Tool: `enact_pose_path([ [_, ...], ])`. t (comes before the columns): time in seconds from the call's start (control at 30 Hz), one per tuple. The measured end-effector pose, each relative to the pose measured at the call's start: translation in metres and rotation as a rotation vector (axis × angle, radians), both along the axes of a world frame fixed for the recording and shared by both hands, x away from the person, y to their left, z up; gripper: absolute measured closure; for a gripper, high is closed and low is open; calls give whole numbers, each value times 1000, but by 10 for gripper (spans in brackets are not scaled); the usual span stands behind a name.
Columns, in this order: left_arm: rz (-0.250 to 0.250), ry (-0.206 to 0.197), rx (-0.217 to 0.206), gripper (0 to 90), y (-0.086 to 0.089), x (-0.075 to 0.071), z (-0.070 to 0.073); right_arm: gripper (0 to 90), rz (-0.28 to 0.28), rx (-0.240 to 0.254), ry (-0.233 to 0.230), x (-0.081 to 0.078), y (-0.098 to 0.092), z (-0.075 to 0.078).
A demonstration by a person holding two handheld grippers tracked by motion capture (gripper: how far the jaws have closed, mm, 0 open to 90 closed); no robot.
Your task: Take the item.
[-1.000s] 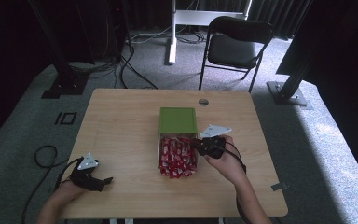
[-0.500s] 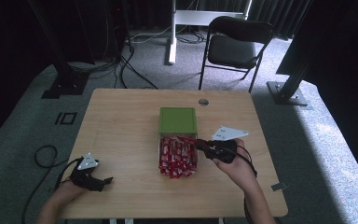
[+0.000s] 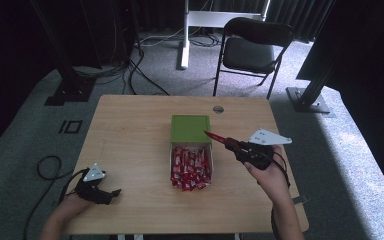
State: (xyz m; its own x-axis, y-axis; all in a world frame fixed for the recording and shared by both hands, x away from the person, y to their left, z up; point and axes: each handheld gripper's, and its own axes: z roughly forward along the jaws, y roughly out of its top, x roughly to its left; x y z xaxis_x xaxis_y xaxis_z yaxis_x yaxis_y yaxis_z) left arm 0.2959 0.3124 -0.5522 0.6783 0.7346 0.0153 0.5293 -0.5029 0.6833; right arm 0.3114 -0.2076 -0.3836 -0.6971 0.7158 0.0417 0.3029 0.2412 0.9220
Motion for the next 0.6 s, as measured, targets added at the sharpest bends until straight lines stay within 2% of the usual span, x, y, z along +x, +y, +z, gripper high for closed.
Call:
enact_pose_path([
  [0.03,0,0,0,15,0,0,0,822,-26,10,-13,1,-2,0],
  [0.1,0,0,0,15,0,0,0,822,-56,-4,-19,4,-6,-1],
  [0.13,0,0,0,15,0,0,0,822,-75,8,-26,5,-8,-2],
  [0.2,0,0,0,15,0,0,0,822,-112,-27,-30,8,-10,-5],
  [0.23,0,-1,-1,15,0,0,0,822,-130,-14,-33,10,-12,-7],
  [0.43,0,-2,0,15,0,0,0,822,-209,-20,-19,21,-18,-24],
  [0.47,0,-2,0,15,0,0,0,822,-209,-20,-19,21,-18,-24],
  [0.53,0,-1,0,15,0,0,0,822,-255,-52,-20,25,-17,-35],
  [0.6,0,-1,0,15,0,0,0,821,-266,-71,-5,30,-15,-44],
])
